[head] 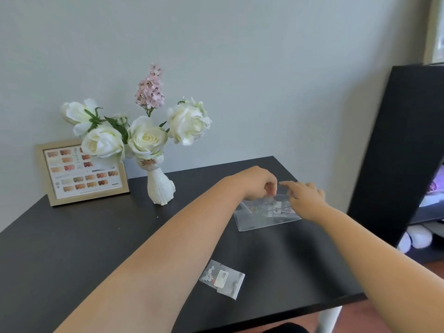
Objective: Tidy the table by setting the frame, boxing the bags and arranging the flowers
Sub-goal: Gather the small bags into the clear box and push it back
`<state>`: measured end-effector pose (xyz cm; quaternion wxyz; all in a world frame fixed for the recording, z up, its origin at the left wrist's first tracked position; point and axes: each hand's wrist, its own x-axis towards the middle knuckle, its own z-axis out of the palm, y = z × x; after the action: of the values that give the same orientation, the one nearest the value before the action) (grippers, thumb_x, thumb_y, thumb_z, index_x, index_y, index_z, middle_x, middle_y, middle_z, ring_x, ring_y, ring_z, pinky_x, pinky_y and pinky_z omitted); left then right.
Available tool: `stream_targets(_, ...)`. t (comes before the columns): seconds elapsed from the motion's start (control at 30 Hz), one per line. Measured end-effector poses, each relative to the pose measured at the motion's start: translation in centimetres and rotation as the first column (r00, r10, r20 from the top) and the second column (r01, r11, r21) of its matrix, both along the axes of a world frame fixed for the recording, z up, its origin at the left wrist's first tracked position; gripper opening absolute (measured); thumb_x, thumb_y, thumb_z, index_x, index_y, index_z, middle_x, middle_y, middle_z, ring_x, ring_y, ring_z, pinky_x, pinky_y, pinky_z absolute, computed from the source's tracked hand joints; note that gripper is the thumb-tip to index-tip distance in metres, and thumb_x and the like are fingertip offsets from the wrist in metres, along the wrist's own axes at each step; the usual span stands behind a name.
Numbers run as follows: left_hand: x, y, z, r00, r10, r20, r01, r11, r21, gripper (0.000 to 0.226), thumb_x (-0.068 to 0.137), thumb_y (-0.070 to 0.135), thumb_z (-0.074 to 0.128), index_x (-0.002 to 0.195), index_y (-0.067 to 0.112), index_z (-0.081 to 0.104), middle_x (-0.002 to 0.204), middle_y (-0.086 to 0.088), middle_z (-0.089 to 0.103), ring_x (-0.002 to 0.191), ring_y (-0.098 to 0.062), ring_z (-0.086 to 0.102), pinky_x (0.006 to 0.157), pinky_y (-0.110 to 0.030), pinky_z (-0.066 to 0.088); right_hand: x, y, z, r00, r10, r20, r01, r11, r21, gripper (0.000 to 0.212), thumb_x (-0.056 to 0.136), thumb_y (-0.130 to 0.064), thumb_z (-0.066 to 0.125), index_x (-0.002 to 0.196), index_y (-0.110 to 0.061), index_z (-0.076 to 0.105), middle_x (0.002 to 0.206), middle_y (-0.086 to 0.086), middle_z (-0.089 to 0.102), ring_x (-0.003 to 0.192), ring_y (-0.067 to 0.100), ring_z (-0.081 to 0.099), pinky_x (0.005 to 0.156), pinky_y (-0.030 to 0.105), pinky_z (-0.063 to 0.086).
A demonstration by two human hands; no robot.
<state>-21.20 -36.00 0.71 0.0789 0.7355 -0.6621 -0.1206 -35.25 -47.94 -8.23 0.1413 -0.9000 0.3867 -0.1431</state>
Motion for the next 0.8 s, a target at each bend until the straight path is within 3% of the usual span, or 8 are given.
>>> stream_targets(0.07,-0.5,-0.8,-0.6,0.999,-0.007,-0.032,0.010,0.997,0.080,0.045,0.087,-0.006,0.042,0.109,0.027,0.064,0.102,0.009,0.072,0.100,-0.015,0.063,0.085,-0.035,0.052,-0.3,0.0,-0.1,0.999,-0.018,0.044,0.018,1.000,0.008,0.064,0.087,-0.012,0.039,0.145,-0.037,0.029,0.138,-0.001,0.047,0.123,0.027,0.035,0.098,0.042,0.027)
stream_targets(0.17,-1.4,-2.0,-1.7,0.999,-0.013,-0.040,0.018,0.993,0.119,0.055,0.089,-0.005,0.044,0.131,0.030,0.051,0.117,0.006,0.065,0.109,-0.018,0.058,0.089,-0.035,0.049,-1.1,0.3,-0.7,0.974,-0.089,0.207,0.089,0.996,0.009,0.063,0.088,-0.012,0.044,0.146,-0.032,0.028,0.142,0.003,0.043,0.125,0.029,0.035,0.101,0.044,0.027)
stream_targets(0.3,-0.2,-1.6,-3.5,0.997,0.071,-0.028,-0.072,0.995,-0.073,0.061,0.093,0.007,0.054,0.146,0.031,0.034,0.147,-0.002,0.036,0.125,-0.024,0.045,0.102,-0.041,0.042,-1.5,1.3,-1.5,0.930,-0.124,0.346,0.126,0.992,0.018,0.060,0.087,-0.015,0.050,0.142,-0.030,0.033,0.138,0.002,0.046,0.121,0.029,0.038,0.098,0.045,0.029)
stream_targets(0.43,1.9,0.7,-4.5,0.979,0.099,-0.176,-0.138,0.964,-0.229,0.058,0.095,0.021,0.057,0.147,0.031,0.032,0.153,0.001,0.028,0.129,-0.018,0.044,0.100,-0.029,0.033,-2.6,2.4,-2.0,0.915,-0.120,0.386,0.123,0.992,0.018,0.055,0.086,-0.014,0.053,0.138,-0.028,0.040,0.135,0.002,0.048,0.120,0.029,0.038,0.096,0.042,0.031)
stream_targets(0.6,5.0,6.9,-5.5,0.965,0.180,-0.188,-0.225,0.941,-0.252,0.047,0.093,0.028,0.061,0.137,0.035,0.044,0.140,0.009,0.042,0.122,-0.011,0.048,0.099,-0.027,0.038,-2.1,6.1,-1.7,0.876,0.110,0.469,-0.032,0.985,-0.170,0.039,0.080,-0.002,0.056,0.114,-0.022,0.061,0.120,-0.002,0.054,0.110,0.024,0.041,0.094,0.036,0.031)
stream_targets(0.7,6.9,11.9,-6.4,0.941,0.255,-0.223,-0.291,0.945,-0.150,0.041,0.090,0.032,0.065,0.126,0.043,0.048,0.122,0.016,0.054,0.109,-0.005,0.056,0.087,-0.024,0.046,-1.2,9.4,-1.2,0.845,0.312,0.433,-0.203,0.938,-0.279,0.024,0.080,0.000,0.059,0.090,-0.018,0.071,0.100,-0.003,0.061,0.095,0.020,0.045,0.086,0.034,0.036)
stream_targets(0.77,8.2,15.2,-7.0,0.918,0.324,-0.227,-0.335,0.942,-0.009,0.041,0.086,0.040,0.068,0.122,0.046,0.049,0.117,0.018,0.056,0.108,-0.006,0.057,0.085,-0.025,0.046,-0.6,11.5,-1.2,0.826,0.421,0.375,-0.350,0.905,-0.243,0.019,0.082,-0.004,0.060,0.085,-0.018,0.072,0.090,-0.003,0.065,0.088,0.020,0.050,0.079,0.032,0.041)
stream_targets(0.8,8.8,17.0,-7.2,0.905,0.366,-0.216,-0.362,0.930,0.061,0.045,0.083,0.045,0.070,0.123,0.045,0.049,0.119,0.018,0.055,0.110,-0.007,0.056,0.086,-0.026,0.045,-0.2,12.6,-1.2,0.826,0.452,0.337,-0.429,0.892,-0.145,0.015,0.084,-0.013,0.060,0.088,-0.022,0.071,0.089,-0.005,0.065,0.087,0.016,0.052,0.078,0.030,0.043)
